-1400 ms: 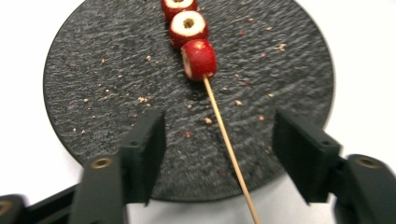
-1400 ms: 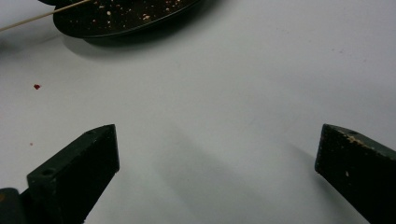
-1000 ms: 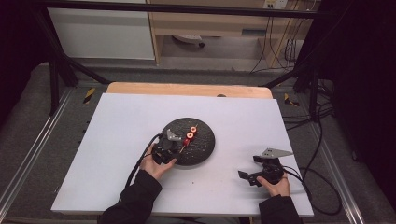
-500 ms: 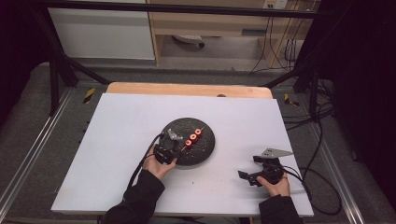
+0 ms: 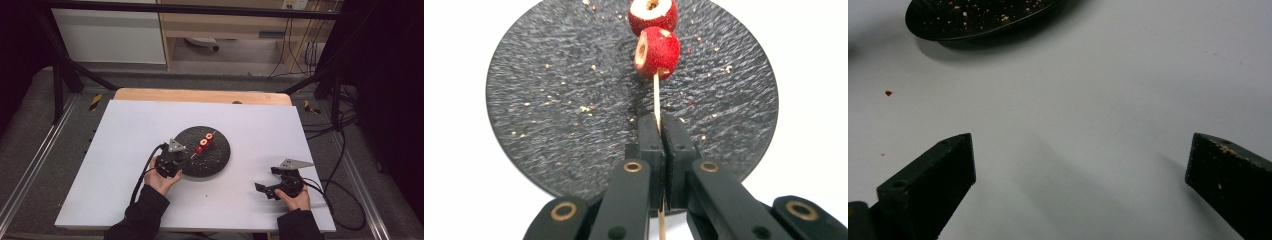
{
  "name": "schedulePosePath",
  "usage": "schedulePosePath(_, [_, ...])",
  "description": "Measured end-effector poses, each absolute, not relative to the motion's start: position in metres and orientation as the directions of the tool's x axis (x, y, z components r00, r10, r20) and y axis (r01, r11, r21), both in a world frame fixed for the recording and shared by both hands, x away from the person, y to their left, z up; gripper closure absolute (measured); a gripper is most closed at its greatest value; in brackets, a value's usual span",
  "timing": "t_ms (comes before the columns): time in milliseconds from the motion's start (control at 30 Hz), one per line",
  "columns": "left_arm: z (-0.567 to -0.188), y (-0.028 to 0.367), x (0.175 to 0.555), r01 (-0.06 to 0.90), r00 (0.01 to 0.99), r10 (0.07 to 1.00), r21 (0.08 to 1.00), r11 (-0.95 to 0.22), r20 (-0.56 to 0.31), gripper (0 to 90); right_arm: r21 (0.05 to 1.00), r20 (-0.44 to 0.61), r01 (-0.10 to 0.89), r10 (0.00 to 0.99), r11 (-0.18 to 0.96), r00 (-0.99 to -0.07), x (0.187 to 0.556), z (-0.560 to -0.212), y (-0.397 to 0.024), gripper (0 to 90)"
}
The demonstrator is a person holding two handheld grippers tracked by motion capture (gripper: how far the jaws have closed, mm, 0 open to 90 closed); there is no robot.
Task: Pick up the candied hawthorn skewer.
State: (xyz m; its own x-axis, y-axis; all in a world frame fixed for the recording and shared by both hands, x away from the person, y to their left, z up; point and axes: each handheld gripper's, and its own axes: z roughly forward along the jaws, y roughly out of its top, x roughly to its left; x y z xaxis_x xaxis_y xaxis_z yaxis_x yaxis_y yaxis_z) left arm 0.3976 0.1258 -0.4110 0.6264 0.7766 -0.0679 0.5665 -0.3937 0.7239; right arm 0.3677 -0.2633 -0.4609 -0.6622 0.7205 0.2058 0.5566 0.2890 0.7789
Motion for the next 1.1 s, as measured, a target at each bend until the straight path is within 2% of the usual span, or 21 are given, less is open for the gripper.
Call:
schedulePosePath(633, [-0.412,0.182,0.365,0.478,0.654,0.749,0.827,-0.297,-0.109,87.9,0.789,0.222,0.556,0.723,0.260,-0.654,0.368,-0.459,-0.258,0.7])
schedulePosePath(1100, [-0.415,0.189,0.349,0.439,0.687,0.720,0.847,-0.300,-0.101,87.9,0.800,0.220,0.537,0.702,0.268,-0.678,0.368,-0.448,-0.234,0.5])
